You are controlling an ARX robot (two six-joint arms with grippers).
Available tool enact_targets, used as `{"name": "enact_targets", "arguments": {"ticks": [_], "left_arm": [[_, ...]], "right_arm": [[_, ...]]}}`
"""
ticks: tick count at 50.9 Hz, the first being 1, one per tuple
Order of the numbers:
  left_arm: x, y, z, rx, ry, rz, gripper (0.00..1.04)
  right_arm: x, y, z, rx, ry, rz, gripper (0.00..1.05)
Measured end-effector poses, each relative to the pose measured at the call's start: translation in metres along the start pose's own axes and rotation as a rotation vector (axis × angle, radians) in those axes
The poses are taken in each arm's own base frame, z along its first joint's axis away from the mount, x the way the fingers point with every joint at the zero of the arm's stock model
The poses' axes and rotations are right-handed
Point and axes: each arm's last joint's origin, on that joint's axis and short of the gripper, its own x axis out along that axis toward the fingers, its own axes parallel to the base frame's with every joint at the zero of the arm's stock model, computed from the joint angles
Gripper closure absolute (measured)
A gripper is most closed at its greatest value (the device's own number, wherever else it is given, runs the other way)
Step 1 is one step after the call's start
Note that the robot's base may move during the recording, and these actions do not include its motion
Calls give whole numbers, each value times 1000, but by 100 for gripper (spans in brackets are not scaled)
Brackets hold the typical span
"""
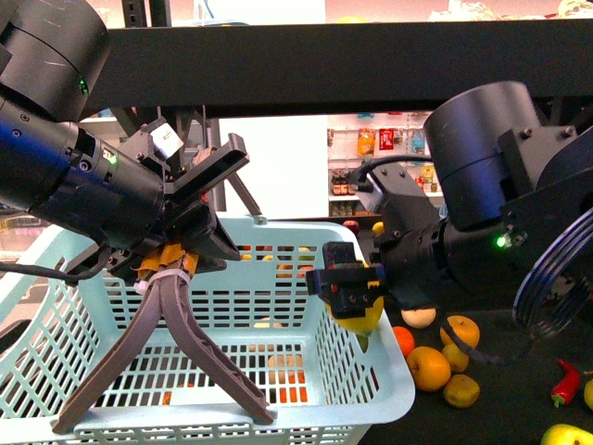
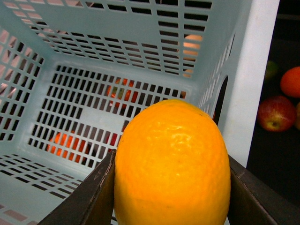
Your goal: Pick lemon from shelf
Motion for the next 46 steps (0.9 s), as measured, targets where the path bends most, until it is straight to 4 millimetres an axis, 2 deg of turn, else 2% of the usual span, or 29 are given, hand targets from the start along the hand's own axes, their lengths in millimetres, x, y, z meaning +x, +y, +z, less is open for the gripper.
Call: {"name": "enact_targets", "arguments": {"ticks": [4, 16, 26, 32, 41, 46], "left_arm": [[0, 0, 0, 0, 0, 0, 89], [0, 0, 0, 0, 0, 1, 89], [0, 0, 0, -1, 0, 0, 89], [0, 0, 0, 3, -1, 0, 89], [0, 0, 0, 1, -1, 0, 89], [0, 0, 0, 3, -1, 0, 89]], "right_arm": [[6, 0, -1, -4, -12, -9, 38], [12, -4, 12, 19, -70, -36, 7], [9, -18, 22, 89, -113, -49, 8], [-3, -34, 30, 109, -146, -71, 8], [-43, -68, 40, 97, -221, -169, 8], [-63, -91, 33, 82, -227, -228, 8]]}}
